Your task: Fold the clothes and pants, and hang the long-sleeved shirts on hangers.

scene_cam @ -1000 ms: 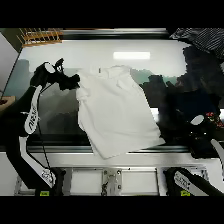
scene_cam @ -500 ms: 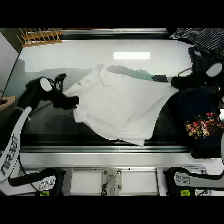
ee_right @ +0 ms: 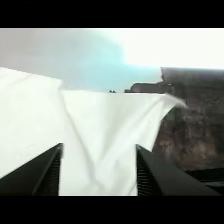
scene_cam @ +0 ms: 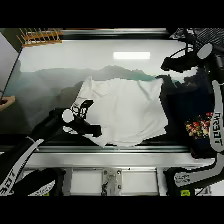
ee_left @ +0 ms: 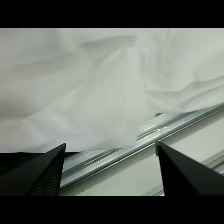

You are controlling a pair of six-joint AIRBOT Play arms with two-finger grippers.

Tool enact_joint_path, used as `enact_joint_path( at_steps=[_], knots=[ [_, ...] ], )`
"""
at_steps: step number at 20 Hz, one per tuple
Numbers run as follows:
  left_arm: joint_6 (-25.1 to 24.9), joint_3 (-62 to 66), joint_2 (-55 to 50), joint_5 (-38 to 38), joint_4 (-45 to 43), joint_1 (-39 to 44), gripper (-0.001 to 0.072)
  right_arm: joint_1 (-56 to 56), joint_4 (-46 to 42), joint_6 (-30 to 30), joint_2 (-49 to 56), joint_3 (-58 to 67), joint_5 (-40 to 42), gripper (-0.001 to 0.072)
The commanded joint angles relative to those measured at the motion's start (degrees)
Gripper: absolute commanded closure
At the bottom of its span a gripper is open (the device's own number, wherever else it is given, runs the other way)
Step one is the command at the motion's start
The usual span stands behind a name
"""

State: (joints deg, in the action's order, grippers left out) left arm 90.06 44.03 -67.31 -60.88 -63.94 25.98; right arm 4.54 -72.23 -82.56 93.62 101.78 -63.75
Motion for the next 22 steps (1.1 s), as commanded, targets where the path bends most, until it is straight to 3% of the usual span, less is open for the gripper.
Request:
enact_joint_path(
  at_steps=[1,4,8,11,13,14,15,16,21,22],
  knots=[
    [0.76,2.89,2.43,-2.16,1.99,-1.31,0.0109,0.37,0.50,0.37,-3.13,0.17,-4.11,0.0300],
    [1.90,2.01,9.64,-2.01,-0.59,-10.97,0.0110,1.29,-2.16,1.09,-11.89,-6.97,-4.87,0.0301],
    [5.60,-7.17,16.68,0.31,-9.11,-28.30,0.0110,3.32,-2.29,1.01,-26.25,-27.52,-4.76,0.0301],
    [4.98,-13.90,16.44,5.62,-5.22,-41.35,0.0109,4.42,-2.21,-1.90,-34.40,-41.59,-3.19,0.0292],
    [-0.20,-16.39,13.44,7.89,1.81,-46.45,0.0110,5.77,-2.32,-4.35,-37.97,-48.43,-2.34,0.0291],
    [-3.37,-16.83,11.26,8.61,5.68,-47.63,0.0110,6.64,-2.16,-4.61,-39.15,-51.23,-2.29,0.0252],
    [-5.97,-16.90,8.79,9.09,8.90,-47.98,0.0110,7.52,-2.19,-5.40,-40.11,-54.03,-2.29,0.0136],
    [-8.22,-16.90,6.32,9.64,11.91,-47.98,0.0110,8.33,-2.16,-5.90,-40.72,-56.50,-2.32,0.0101],
    [-12.11,-16.90,-3.04,10.38,17.49,-45.51,0.0112,11.78,-1.42,-9.31,-41.33,-68.83,-1.51,0.0101],
    [-12.24,-16.90,-3.91,11.04,17.51,-43.93,0.0173,11.93,0.46,-9.68,-41.31,-71.25,0.00,0.0101]
  ],
)
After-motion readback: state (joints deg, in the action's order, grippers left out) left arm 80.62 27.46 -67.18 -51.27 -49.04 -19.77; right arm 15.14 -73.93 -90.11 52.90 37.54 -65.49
